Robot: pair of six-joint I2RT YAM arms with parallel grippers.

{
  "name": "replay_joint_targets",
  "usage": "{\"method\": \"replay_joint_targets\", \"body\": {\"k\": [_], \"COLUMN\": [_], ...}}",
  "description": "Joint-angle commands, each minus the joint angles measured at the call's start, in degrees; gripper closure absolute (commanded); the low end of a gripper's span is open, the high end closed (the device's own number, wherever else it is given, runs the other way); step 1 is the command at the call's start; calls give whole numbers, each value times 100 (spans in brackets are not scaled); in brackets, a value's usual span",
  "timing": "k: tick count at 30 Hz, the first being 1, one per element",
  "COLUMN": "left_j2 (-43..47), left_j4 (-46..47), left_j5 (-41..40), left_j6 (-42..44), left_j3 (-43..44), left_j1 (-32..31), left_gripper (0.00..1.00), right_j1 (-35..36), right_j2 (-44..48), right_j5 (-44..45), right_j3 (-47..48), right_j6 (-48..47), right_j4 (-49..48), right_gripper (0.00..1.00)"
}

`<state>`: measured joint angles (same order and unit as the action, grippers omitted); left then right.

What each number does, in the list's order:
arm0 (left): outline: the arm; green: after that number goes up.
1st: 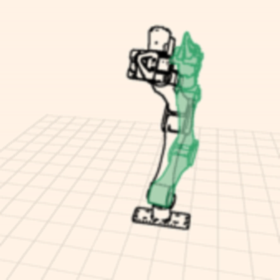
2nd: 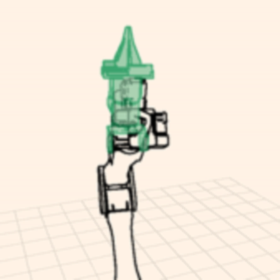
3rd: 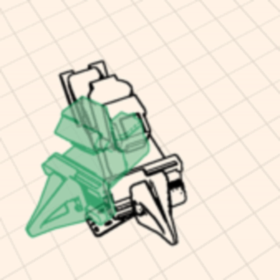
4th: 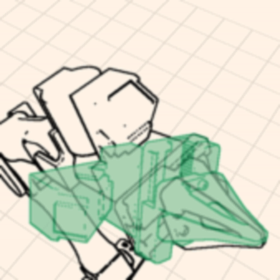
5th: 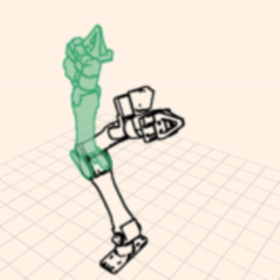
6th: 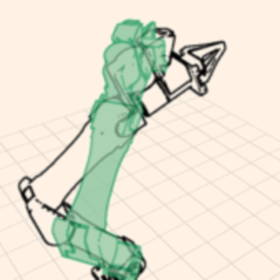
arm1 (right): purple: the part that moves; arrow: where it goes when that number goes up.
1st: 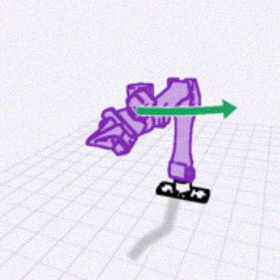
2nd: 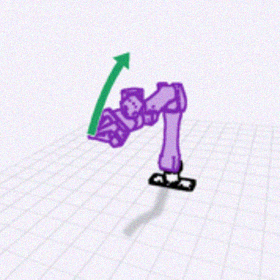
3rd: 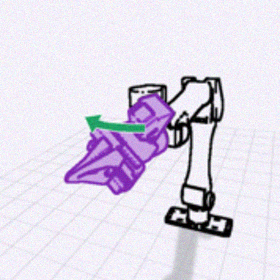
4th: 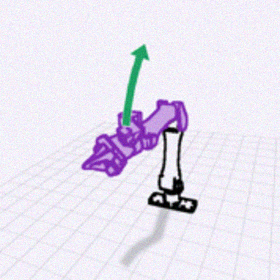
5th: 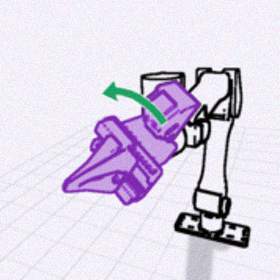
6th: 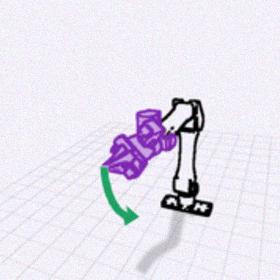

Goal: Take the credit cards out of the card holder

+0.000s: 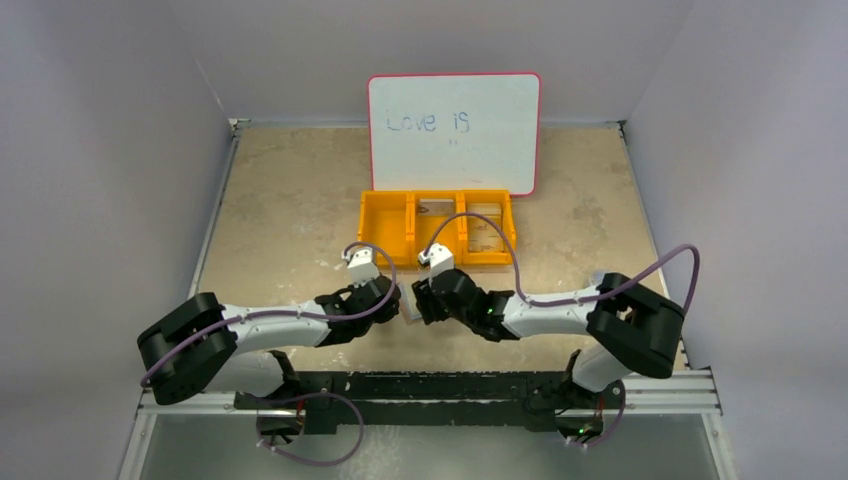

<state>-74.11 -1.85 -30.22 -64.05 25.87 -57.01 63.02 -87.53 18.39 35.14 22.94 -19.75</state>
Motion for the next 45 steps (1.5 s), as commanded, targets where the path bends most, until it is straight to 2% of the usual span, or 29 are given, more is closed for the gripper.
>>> {"method": "replay_joint_targets", "body": {"k": [1,4,14,23,28,40,42,44,45], "left_j2": [44,42,49,26,-53,-192,-200,-208,-214], "left_j4": [81,53,-15,-111,-110,-492,-541,-545,-537], "left_j5": [-49,-49,-63,-90,-33,31,2,-10,-10], "left_j6": [-45,-32,-11,46,135,523,550,548,549], "left_j3": [30,43,90,198,292,893,934,930,924], "left_j1": [6,6,6,12,6,9,7,7,11], "left_gripper": [100,100,100,100,100,100,100,100,100], "right_j1": [-216,-236,-247,-534,-1027,-1092,-1093,-1105,-1153], "right_j2": [334,378,425,1162,1453,1978,2026,1986,1932], "right_j5": [-66,323,1581,1597,709,-725,-1217,-1292,-1302], "right_j3": [-78,11,371,55,-191,529,497,429,365], "right_j6": [258,440,971,1341,1162,818,713,894,1007], "right_j4": [-13,338,1624,1929,1555,1289,1023,897,833], "right_gripper": [38,35,35,36,40,46,49,56,56]}}
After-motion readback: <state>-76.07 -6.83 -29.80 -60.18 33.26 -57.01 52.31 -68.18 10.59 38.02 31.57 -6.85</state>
